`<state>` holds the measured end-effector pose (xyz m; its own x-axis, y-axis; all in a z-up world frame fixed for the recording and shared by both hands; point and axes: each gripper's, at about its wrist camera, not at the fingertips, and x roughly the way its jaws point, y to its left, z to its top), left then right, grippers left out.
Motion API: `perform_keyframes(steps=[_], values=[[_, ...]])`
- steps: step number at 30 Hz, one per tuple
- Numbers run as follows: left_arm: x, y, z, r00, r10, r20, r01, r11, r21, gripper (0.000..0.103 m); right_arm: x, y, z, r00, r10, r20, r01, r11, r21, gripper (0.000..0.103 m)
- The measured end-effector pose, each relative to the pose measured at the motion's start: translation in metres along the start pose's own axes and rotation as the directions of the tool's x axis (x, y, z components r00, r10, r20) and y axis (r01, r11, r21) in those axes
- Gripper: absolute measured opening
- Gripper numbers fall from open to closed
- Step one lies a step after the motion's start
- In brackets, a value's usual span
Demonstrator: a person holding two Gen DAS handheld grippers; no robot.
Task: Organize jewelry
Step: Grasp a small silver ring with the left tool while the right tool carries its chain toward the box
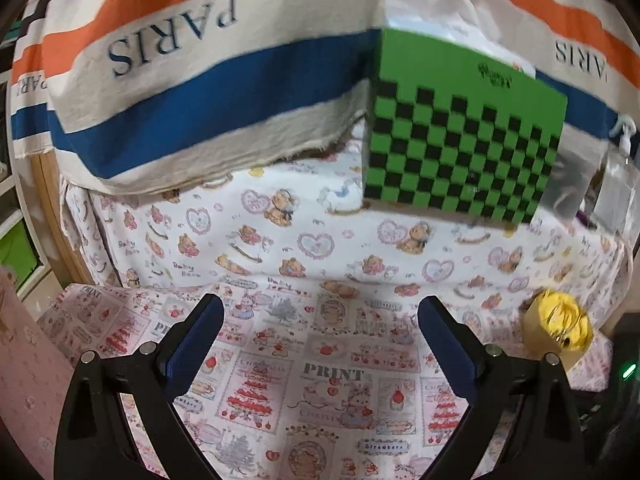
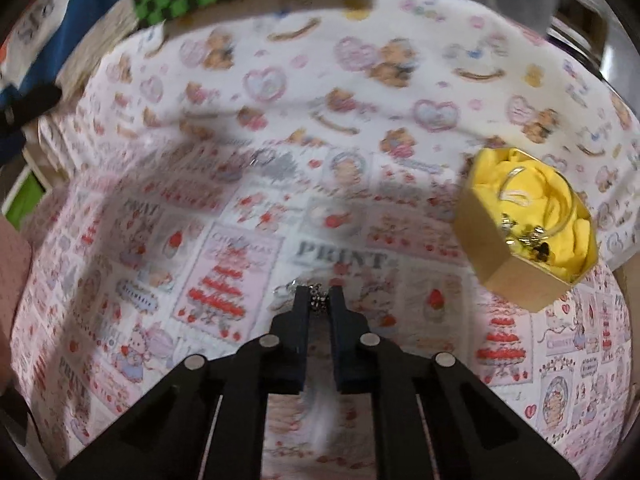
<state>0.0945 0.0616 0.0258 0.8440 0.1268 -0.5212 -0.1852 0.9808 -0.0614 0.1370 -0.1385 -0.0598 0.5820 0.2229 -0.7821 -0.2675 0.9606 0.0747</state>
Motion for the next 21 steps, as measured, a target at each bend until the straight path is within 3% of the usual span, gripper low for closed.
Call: perform_keyframes(steps=[7,11,14,17,21], values=[[0.007,-0.014,-0.008,1.0,-0.007,-0.022,0.008,0.999,0.049,0.097,-0.044,-0.039,0.01,0.986,0.069,0.15,-0.081,0.994,0.072,0.009],[0.012,-0.036,-0.01,0.999,-0.034,-0.038,0.039,0.991,0.131,0.097,-0.074,-0.05,0.014,0.973,0.059,0.224,-0.078,0.994,0.075,0.009],[0.024,-0.052,-0.007,0.992,-0.077,-0.104,0.092,0.985,0.144,0.097,-0.088,-0.063,0.016,0.962,0.069,0.263,-0.103,0.988,0.116,0.009],[0.042,-0.07,0.0,0.981,-0.096,-0.171,0.123,0.981,0.152,0.087,-0.095,-0.075,0.015,0.953,0.034,0.3,-0.084,0.984,0.156,0.009],[0.076,-0.09,0.004,0.945,-0.108,-0.308,0.153,0.98,0.128,0.069,-0.1,-0.092,0.015,0.943,-0.03,0.332,-0.041,0.978,0.206,0.009]])
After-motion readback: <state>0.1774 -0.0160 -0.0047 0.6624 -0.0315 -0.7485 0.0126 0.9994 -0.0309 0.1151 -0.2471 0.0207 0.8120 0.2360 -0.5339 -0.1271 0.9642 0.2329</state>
